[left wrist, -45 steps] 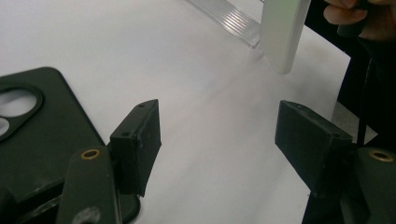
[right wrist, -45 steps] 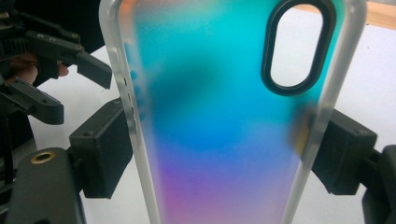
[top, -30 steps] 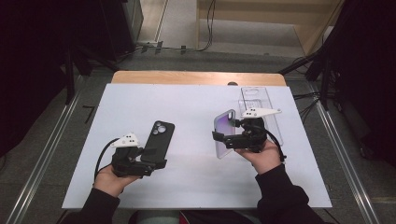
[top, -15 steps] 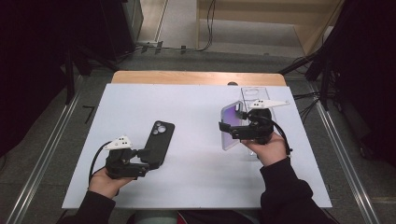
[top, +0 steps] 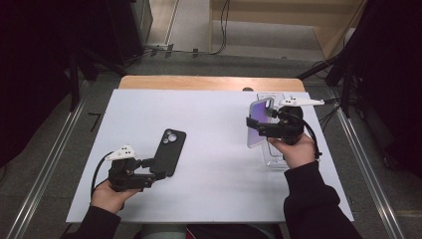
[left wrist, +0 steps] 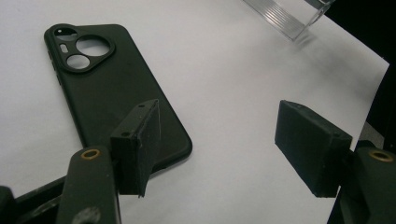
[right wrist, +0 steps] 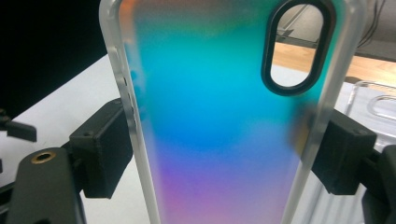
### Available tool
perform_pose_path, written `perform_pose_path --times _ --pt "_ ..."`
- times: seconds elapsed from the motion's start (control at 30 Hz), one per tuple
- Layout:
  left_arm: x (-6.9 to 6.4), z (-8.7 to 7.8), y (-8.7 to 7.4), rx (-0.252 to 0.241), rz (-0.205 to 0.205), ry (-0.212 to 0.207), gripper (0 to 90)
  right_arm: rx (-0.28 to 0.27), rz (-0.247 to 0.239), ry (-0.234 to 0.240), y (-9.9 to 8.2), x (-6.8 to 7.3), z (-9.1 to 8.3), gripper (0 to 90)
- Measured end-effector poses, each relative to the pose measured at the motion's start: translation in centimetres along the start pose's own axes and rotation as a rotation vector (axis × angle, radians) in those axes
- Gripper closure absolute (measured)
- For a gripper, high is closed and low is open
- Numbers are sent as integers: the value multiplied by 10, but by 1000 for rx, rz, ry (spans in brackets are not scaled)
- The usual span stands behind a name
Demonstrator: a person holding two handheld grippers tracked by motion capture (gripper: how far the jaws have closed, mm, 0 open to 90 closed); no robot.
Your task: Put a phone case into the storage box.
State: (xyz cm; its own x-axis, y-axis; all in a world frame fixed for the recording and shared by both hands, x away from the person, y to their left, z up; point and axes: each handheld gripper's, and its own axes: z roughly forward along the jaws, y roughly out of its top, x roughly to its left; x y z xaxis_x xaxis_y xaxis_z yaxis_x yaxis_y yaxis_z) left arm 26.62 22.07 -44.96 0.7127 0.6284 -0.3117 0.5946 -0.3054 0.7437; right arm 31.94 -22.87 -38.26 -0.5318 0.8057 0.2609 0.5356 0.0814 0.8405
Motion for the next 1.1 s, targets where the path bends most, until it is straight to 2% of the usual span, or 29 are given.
perform_pose_path --times 0.4,0.5,0.67,0.83,1.1 --pt "0 1 1 1 -8 -10 319 -30 26 -78 5 -18 -8 158" --pt "1 2 1 3 -13 -4 319 -44 31 -125 6 -24 -9 158" --pt "2 1 2 2 -17 -8 319 -66 68 -194 8 -38 -9 158" --pt "2 1 2 2 -21 -6 319 -83 83 -232 9 -49 -9 158" --pt "4 2 2 1 -26 -1 319 -85 112 -252 14 -64 0 157"
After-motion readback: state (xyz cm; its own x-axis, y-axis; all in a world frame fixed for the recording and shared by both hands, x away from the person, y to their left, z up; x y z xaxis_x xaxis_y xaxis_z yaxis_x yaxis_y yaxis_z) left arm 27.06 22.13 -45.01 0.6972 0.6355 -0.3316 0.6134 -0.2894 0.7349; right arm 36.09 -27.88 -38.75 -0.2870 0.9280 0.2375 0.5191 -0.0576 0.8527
